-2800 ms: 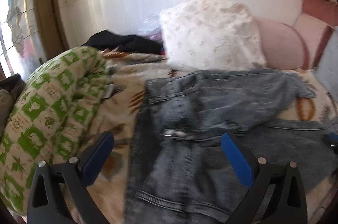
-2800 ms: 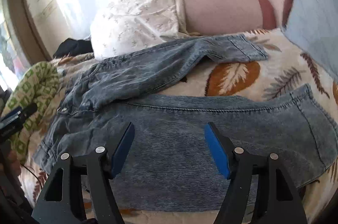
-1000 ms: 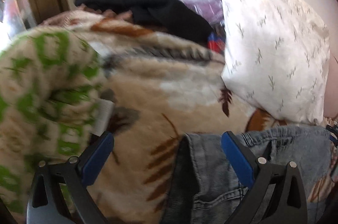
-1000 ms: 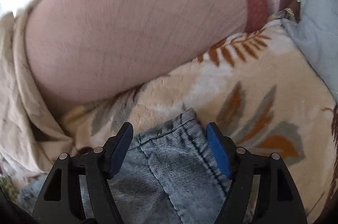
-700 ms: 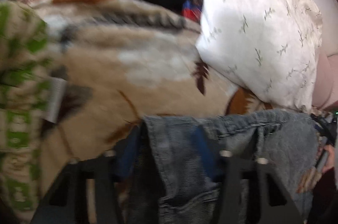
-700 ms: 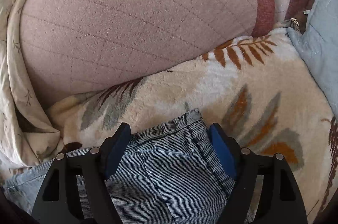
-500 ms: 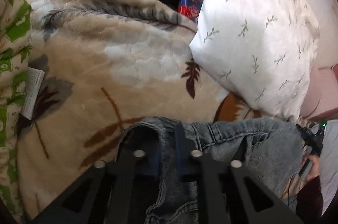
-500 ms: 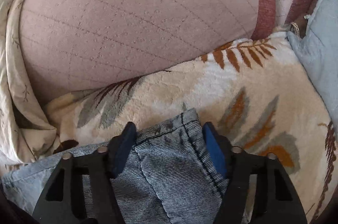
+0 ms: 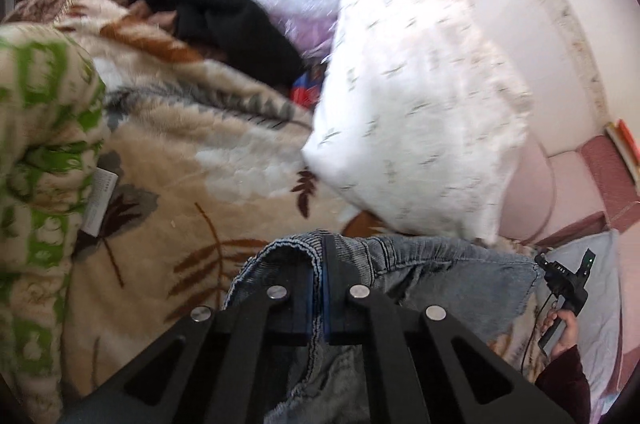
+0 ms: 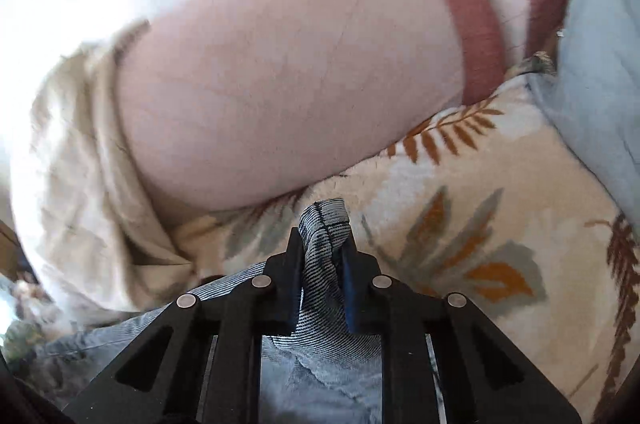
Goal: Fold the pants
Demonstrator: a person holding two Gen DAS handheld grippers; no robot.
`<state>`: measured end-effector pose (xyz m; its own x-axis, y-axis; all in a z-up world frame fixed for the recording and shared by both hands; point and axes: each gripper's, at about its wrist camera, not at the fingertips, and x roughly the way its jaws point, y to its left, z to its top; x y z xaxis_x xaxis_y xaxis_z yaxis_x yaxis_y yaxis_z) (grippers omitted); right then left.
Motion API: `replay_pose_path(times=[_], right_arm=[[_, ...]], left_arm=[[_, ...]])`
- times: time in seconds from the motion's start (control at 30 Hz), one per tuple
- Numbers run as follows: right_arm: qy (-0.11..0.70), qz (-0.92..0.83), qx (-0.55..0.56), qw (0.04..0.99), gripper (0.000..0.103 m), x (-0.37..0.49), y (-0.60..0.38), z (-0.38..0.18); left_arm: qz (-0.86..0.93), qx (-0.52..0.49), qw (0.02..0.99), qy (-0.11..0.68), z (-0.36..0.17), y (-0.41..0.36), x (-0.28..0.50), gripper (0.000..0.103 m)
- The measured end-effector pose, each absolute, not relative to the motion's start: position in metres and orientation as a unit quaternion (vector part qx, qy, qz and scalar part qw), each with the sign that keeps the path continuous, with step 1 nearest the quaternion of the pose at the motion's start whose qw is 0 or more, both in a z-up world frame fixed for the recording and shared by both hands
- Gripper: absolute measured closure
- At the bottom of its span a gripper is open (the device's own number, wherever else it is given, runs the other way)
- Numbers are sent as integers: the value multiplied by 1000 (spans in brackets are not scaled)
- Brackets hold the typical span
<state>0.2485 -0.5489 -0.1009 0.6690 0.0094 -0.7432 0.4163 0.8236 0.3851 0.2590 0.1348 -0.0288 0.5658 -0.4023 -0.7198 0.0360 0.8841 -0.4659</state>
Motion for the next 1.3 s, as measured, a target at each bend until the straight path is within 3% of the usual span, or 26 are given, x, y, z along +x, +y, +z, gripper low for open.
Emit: replay_pose_path(times=[0.37,0.67,0.83,1.07,1.3], right_arm=[[318,-96,344,879,88,72,-552,-51],[379,-86,389,835,87,-70,-535,-111],[398,-73,420,812,82,-113,-528,-135],[441,-57,389,807,67,-130,-519,-123],[364,-63,440,818,55,-138,-534,-103]], left_arm=[[-186,-200,866,419,10,139,116,99],[-153,-196,836,489,-71,145,11,99],[-133,-220,819,512,-110,152,-17,99],[-124,-224,831,493,-97,160,-14,98],[-123,-240,828,491,-92,175,-4,98]])
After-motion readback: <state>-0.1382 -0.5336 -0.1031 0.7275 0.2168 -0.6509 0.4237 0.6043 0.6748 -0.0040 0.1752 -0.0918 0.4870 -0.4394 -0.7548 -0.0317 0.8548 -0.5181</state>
